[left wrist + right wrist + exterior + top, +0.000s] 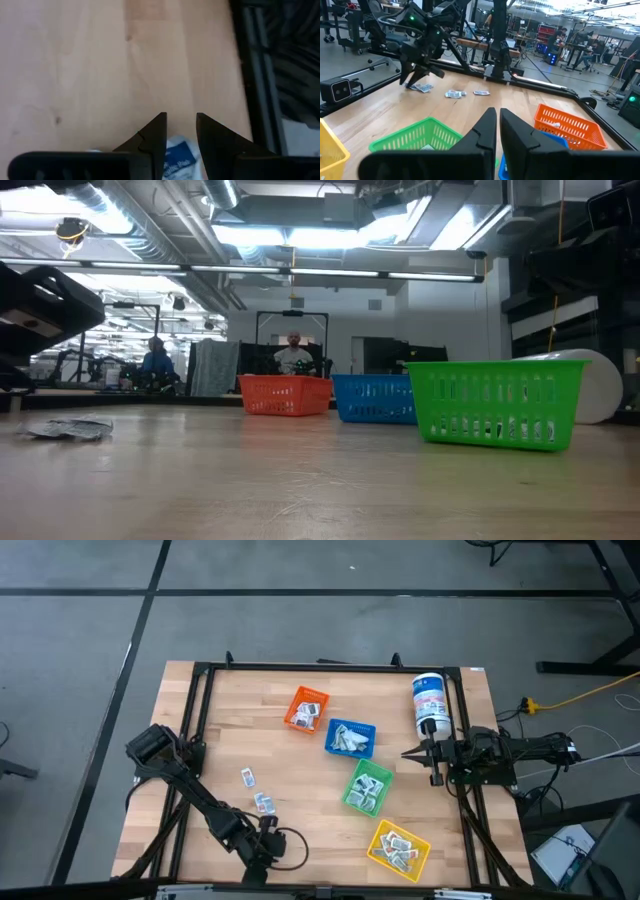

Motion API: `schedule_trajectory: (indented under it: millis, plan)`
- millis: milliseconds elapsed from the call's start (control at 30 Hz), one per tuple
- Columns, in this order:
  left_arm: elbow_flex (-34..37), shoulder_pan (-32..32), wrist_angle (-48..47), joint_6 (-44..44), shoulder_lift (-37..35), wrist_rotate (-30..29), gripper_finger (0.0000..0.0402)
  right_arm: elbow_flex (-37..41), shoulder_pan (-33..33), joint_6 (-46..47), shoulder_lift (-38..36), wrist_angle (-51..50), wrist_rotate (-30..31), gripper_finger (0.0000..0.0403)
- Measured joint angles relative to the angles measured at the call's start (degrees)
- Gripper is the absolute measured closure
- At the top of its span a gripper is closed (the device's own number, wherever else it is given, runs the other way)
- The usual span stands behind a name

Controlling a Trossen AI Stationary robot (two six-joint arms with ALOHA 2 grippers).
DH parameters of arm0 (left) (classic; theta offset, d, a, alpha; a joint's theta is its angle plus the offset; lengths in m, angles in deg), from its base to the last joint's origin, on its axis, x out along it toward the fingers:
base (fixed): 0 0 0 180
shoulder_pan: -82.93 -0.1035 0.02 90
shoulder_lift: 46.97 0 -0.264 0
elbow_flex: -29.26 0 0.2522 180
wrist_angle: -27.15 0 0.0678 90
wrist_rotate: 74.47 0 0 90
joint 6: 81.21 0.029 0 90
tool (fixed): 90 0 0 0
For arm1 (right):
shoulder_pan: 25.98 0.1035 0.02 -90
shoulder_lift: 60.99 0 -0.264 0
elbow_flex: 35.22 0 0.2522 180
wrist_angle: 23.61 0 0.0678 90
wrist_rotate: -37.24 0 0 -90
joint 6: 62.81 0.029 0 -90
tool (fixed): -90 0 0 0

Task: Pick & Place First Aid Supplies
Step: Put the orange ointment pack into the yellow basket

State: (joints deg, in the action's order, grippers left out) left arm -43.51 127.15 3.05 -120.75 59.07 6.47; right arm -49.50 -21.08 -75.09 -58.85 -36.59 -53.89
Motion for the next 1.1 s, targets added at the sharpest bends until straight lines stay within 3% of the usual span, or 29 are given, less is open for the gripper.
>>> schedule_trajectory:
  millis: [300,667,933,1100]
  plan:
    - [-2.1,0.7,-10.8,1.3,-0.2,-0.2,0.0304,0.0,0.0,0.0,0.0,0.0,0.0,0.0377]
    - [-2.4,0.7,-13.2,-0.1,-0.3,0.3,0.0304,0.0,0.0,0.0,0.0,0.0,0.0,0.0377]
    - [-2.5,1.1,-14.9,-3.7,-1.0,5.2,0.0304,0.0,0.0,0.0,0.0,0.0,0.0,0.0377]
    - [-2.5,2.2,-20.2,-4.6,-1.0,5.3,0.0304,0.0,0.0,0.0,0.0,0.0,0.0,0.0377]
